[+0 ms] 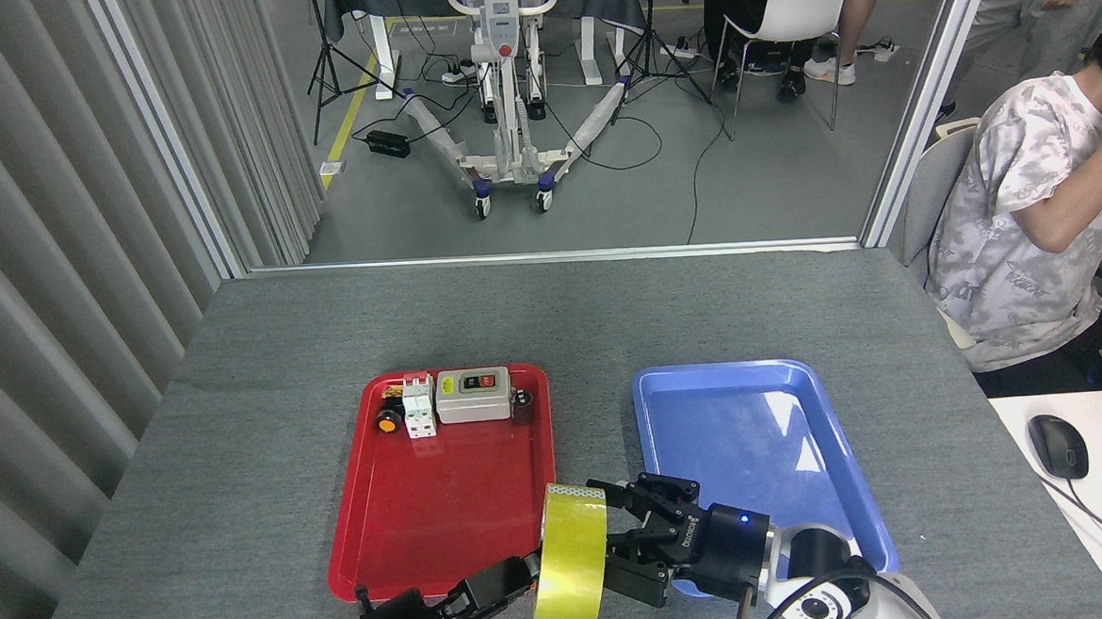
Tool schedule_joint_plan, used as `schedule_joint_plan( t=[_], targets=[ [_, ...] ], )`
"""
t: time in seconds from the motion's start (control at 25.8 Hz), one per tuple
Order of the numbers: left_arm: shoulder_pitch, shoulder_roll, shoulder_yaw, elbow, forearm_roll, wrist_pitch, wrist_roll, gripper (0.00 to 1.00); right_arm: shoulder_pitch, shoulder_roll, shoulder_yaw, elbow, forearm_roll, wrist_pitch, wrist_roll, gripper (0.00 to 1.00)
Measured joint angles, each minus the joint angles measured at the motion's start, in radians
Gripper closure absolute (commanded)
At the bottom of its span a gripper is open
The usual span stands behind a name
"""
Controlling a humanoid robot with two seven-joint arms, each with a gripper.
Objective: Place and move tape with both arms
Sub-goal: 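Grasp the tape roll with the right gripper beside the left gripper, then release the tape from the left gripper and lift it with the right gripper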
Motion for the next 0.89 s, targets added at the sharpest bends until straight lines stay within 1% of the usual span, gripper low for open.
schedule_joint_plan(
  t=[0.08, 0.19, 0.31, 0.39, 0.62, 0.74, 0.89],
  targets=[
    [-0.001, 0.001, 0.0, 0.0, 0.013, -0.001, -0.012, 1.0, -0.005, 0.003, 0.008, 0.001, 0.003, 0.0, 0.0, 0.45],
    [-0.001, 0.007, -0.001, 0.0, 0.054, -0.009, -0.041, 1.0, -0.009, 0.009, 0.017, 0.001, 0.005, -0.001, -0.002, 0.51],
    [0.001, 0.016, -0.001, 0.0, 0.084, -0.012, -0.058, 1.0, -0.012, 0.012, 0.023, 0.001, 0.006, -0.002, -0.006, 0.6],
    [0.003, 0.02, -0.002, 0.0, 0.093, -0.01, -0.068, 1.0, -0.012, 0.014, 0.024, 0.001, 0.007, -0.002, -0.009, 0.64],
    [0.004, 0.023, -0.003, 0.002, 0.101, 0.011, -0.066, 1.0, -0.012, 0.015, 0.026, 0.001, 0.008, -0.003, -0.004, 0.73],
    [0.004, 0.024, -0.003, 0.005, 0.102, 0.011, -0.066, 1.0, -0.012, 0.014, 0.026, 0.002, 0.008, -0.003, -0.001, 0.79],
    [0.004, 0.026, -0.002, 0.009, 0.102, 0.011, -0.066, 1.0, -0.012, 0.015, 0.027, 0.002, 0.008, -0.003, 0.001, 0.8]
  ],
)
